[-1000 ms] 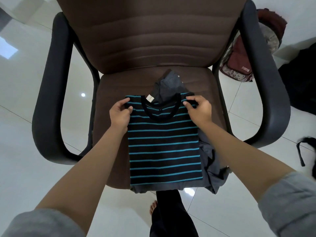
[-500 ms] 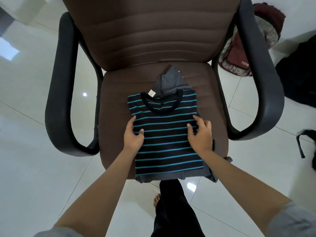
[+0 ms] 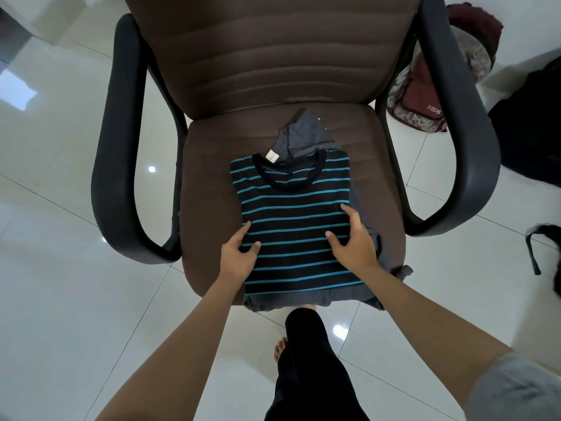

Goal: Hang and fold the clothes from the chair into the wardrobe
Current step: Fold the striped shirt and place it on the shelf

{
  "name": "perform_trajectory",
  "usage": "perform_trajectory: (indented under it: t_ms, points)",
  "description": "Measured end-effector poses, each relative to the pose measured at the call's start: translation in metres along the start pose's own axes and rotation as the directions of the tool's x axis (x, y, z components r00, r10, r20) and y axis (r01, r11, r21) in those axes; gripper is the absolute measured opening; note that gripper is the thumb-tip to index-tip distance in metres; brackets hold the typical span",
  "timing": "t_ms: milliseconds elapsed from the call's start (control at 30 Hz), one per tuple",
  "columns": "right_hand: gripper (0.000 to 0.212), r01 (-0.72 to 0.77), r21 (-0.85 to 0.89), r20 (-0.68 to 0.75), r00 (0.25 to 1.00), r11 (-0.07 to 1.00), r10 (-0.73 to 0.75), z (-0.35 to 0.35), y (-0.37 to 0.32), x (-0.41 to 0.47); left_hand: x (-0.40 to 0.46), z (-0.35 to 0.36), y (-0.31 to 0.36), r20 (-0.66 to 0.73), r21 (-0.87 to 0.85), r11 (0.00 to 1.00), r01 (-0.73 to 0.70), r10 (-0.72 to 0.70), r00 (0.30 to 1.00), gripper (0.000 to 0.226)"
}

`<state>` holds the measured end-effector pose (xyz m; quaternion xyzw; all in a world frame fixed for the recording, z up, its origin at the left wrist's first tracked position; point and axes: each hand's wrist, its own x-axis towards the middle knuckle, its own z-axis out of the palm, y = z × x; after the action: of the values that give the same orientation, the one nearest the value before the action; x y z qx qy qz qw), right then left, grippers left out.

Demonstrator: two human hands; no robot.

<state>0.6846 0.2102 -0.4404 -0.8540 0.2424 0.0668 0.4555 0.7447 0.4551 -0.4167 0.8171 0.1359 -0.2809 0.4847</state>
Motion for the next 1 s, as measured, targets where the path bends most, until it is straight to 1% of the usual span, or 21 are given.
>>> perform_trajectory:
  t_ms: [100, 200, 300, 367, 433, 467, 533, 567, 633, 700, 767, 800, 833, 867, 900, 933, 1000]
  points:
    - [0.065, 0.020, 0.150, 0.098, 0.995, 0.988, -0.035, -0.007, -0.005, -0.001, -0.007, -0.003, 0.004, 0.052, -0.051, 0.999, -0.008, 0.011, 0.999, 0.055]
    - [0.067, -0.008, 0.221, 0.170, 0.985, 0.975, -0.031, -0.012, -0.009, 0.004, -0.011, -0.005, 0.006, 0.070, -0.053, 0.999, -0.007, 0.011, 0.997, 0.056]
    - [0.068, -0.039, 0.239, 0.219, 0.976, 0.970, -0.015, -0.016, -0.017, 0.009, -0.012, -0.008, 0.004, 0.139, -0.023, 1.000, 0.017, -0.014, 0.990, 0.060]
    - [0.071, -0.048, 0.230, 0.303, 0.953, 0.972, -0.024, -0.019, -0.021, 0.007, -0.014, -0.008, 0.001, 0.189, 0.031, 0.997, 0.065, -0.070, 0.980, 0.065]
    - [0.076, -0.042, 0.167, 0.416, 0.909, 0.985, -0.032, -0.021, -0.021, 0.001, -0.019, -0.007, -0.002, 0.230, 0.113, 0.990, 0.084, -0.108, 0.967, 0.070]
    - [0.077, -0.025, 0.115, 0.452, 0.891, 0.993, -0.030, -0.021, -0.019, -0.002, -0.021, -0.007, -0.002, 0.251, 0.179, 0.982, 0.066, -0.110, 0.962, 0.072]
    - [0.078, -0.008, 0.052, 0.459, 0.888, 0.999, -0.017, -0.021, -0.015, -0.007, -0.023, -0.006, -0.001, 0.288, 0.327, 0.945, 0.004, -0.104, 0.952, 0.076]
    - [0.078, -0.024, 0.056, 0.441, 0.897, 0.998, -0.003, -0.022, -0.016, -0.009, -0.024, -0.006, 0.000, 0.294, 0.389, 0.921, -0.020, -0.103, 0.950, 0.077]
    - [0.078, -0.079, 0.117, 0.399, 0.916, 0.990, 0.026, -0.026, -0.020, -0.012, -0.026, -0.007, 0.002, 0.278, 0.470, 0.882, -0.044, -0.101, 0.955, 0.077]
    - [0.076, -0.129, 0.180, 0.366, 0.929, 0.975, 0.055, -0.031, -0.026, -0.016, -0.029, -0.010, 0.001, 0.251, 0.489, 0.871, -0.055, -0.080, 0.965, 0.075]
    - [0.074, -0.162, 0.219, 0.342, 0.936, 0.962, 0.080, -0.036, -0.032, -0.019, -0.034, -0.013, -0.002, 0.236, 0.434, 0.899, -0.061, -0.048, 0.971, 0.074]
    - [0.073, -0.179, 0.234, 0.336, 0.937, 0.956, 0.094, -0.038, -0.034, -0.021, -0.037, -0.015, -0.004, 0.233, 0.365, 0.930, -0.048, -0.042, 0.972, 0.074]
    - [0.072, -0.197, 0.245, 0.333, 0.937, 0.949, 0.108, -0.039, -0.036, -0.023, -0.041, -0.016, -0.005, 0.227, 0.252, 0.968, -0.010, -0.049, 0.973, 0.074]
    - [0.071, -0.212, 0.252, 0.330, 0.936, 0.944, 0.122, -0.041, -0.038, -0.025, -0.045, -0.017, -0.004, 0.218, 0.103, 0.994, 0.042, -0.064, 0.974, 0.073]
    - [0.071, -0.222, 0.258, 0.327, 0.936, 0.940, 0.131, -0.042, -0.038, -0.027, -0.050, -0.019, -0.004, 0.216, -0.052, 0.994, 0.100, -0.086, 0.973, 0.071]
    - [0.070, -0.227, 0.263, 0.325, 0.936, 0.938, 0.135, -0.042, -0.038, -0.029, -0.055, -0.021, -0.003, 0.224, -0.182, 0.972, 0.149, -0.106, 0.969, 0.068]
    - [0.070, -0.228, 0.268, 0.322, 0.937, 0.936, 0.136, -0.043, -0.036, -0.034, -0.060, -0.026, -0.005, 0.261, -0.344, 0.915, 0.211, -0.122, 0.958, 0.062]
